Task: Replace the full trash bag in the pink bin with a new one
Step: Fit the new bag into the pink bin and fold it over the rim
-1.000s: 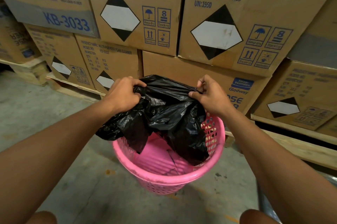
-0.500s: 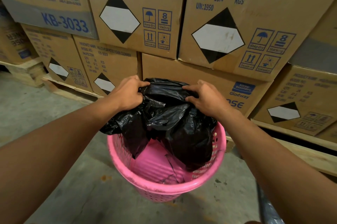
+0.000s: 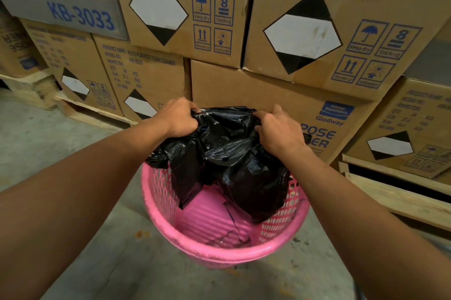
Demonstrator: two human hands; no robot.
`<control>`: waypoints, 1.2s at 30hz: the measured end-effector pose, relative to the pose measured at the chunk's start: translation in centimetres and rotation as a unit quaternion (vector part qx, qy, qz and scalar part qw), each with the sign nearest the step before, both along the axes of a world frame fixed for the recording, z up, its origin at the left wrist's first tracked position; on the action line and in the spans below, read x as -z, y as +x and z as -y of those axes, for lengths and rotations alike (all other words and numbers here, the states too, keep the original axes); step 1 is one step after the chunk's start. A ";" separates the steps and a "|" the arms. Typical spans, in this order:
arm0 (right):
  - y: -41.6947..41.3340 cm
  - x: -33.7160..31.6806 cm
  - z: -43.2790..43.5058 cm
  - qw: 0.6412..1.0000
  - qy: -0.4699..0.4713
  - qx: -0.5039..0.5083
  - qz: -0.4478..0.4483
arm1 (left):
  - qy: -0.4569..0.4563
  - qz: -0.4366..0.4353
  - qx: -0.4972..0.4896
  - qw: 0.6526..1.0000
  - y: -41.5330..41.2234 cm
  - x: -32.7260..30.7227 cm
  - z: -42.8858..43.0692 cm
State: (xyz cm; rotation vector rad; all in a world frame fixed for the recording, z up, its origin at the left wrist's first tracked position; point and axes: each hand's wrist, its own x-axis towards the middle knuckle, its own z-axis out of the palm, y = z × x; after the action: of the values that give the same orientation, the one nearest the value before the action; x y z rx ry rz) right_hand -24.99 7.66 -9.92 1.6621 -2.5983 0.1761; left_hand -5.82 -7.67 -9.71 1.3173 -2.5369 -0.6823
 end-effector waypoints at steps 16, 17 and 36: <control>-0.8 0.2 0.4 0.997 0.064 0.044 0.029 | 0.092 0.035 0.014 0.995 2.0 0.9 0.9; -1.1 0.3 0.1 0.997 0.056 0.039 0.040 | 0.096 0.030 0.020 0.995 2.3 1.0 0.8; -1.4 -0.5 -2.6 0.996 -0.054 0.010 0.065 | 0.019 -0.055 0.040 0.998 2.5 -0.3 -0.8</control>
State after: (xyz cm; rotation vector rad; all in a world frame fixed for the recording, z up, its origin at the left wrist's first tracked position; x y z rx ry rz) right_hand -26.42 10.27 -9.45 1.6395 -2.6431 0.4312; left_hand -3.30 -6.85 -9.43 1.1605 -2.5125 -0.8000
